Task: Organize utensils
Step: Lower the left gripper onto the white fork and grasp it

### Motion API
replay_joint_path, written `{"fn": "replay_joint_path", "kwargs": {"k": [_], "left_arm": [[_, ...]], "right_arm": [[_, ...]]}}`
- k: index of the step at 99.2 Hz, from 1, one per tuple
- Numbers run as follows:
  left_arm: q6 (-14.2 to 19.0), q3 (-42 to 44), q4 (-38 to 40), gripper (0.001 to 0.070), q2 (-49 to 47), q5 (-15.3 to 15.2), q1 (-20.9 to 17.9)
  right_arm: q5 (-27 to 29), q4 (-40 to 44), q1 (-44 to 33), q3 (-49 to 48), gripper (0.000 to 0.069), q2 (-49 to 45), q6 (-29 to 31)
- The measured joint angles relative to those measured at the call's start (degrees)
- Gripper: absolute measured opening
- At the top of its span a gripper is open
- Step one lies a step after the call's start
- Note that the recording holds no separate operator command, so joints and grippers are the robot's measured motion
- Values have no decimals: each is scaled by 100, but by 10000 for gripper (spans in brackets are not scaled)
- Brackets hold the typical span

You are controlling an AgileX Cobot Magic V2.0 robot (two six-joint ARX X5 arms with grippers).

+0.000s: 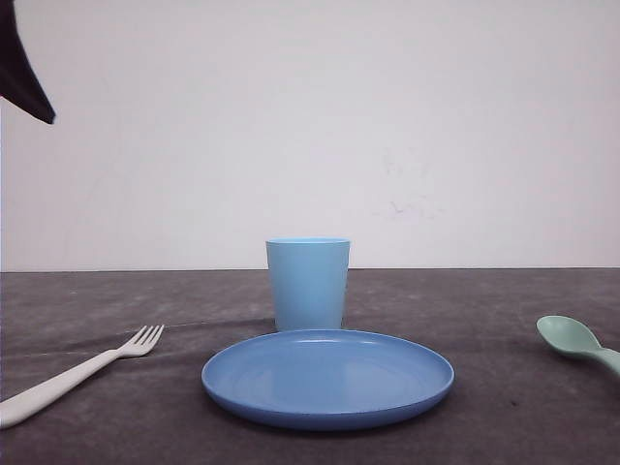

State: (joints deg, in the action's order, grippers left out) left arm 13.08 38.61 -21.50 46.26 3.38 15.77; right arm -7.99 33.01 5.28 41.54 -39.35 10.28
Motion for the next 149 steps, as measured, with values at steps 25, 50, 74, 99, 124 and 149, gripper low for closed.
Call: {"fn": "replay_joint_path", "kwargs": {"k": [25, 50, 74, 99, 124, 149], "left_arm": [[116, 0, -455, 359, 645, -4, 750], [332, 0, -494, 359, 1733, -201, 1394], [568, 0, -479, 357, 2446, -518, 1725], [669, 0, -170, 357, 2988, -656, 1827], [785, 7, 79, 286, 3303, -702, 1829], [870, 44, 136, 91, 3392, -734, 1845]], "right_arm": [[0, 28, 46, 0, 344, 0, 0], [0, 122, 57, 0, 344, 0, 0], [0, 221, 57, 0, 344, 0, 0], [0, 223, 111, 0, 344, -2, 2], [2, 223, 221, 0, 344, -2, 2], [0, 227, 229, 0, 344, -2, 2]]}}
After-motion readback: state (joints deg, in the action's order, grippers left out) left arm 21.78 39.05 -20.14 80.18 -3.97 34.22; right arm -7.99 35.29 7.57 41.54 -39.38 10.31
